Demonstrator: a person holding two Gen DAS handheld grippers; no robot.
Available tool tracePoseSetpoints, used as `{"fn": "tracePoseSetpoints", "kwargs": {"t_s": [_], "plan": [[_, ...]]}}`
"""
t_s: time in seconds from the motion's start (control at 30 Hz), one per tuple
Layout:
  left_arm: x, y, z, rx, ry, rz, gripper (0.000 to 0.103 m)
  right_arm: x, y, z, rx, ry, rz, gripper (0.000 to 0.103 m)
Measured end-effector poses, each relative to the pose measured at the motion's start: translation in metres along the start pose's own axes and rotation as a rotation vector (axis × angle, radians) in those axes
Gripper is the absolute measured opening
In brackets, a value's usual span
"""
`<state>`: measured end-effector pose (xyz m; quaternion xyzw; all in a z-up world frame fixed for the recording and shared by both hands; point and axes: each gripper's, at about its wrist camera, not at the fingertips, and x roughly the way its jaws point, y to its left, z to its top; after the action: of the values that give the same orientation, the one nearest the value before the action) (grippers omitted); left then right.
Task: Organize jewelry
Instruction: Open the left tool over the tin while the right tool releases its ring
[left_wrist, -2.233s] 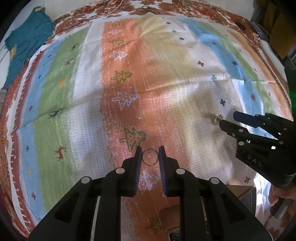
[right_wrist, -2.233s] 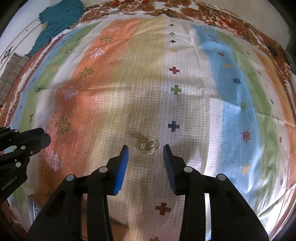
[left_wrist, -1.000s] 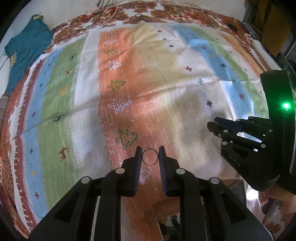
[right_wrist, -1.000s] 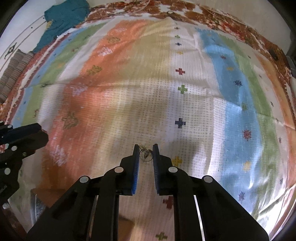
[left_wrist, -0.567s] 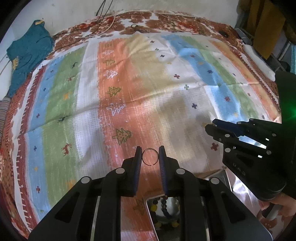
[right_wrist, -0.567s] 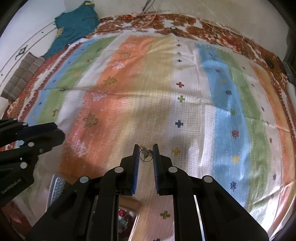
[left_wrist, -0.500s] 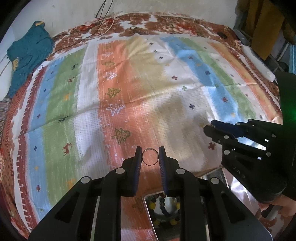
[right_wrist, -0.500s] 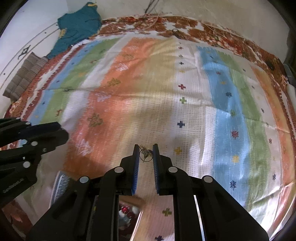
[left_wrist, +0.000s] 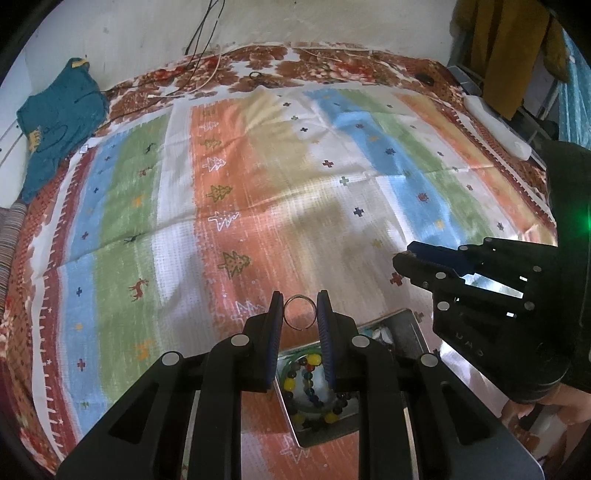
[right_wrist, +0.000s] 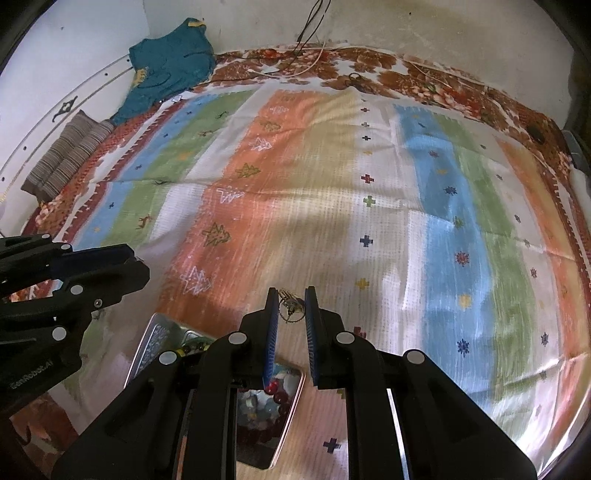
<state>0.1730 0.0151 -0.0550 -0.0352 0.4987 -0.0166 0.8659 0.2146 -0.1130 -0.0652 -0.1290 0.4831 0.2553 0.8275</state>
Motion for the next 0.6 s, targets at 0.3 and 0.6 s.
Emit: {"fn": "tracePoseSetpoints", "kwargs": {"t_s": [0.3,0.6], "plan": [[-0.011,-0.004,-0.011,0.004,-0.018,-0.007,0.018,-0.015,0.003,-0.014,-0.002,-0.014,0.015,0.015],[-0.023,-0.008,-0.022,0.008,-0.037,-0.017,0.018,-0.032,0.011,-0.028,-0.016,-0.034,0.044,0.015]]}}
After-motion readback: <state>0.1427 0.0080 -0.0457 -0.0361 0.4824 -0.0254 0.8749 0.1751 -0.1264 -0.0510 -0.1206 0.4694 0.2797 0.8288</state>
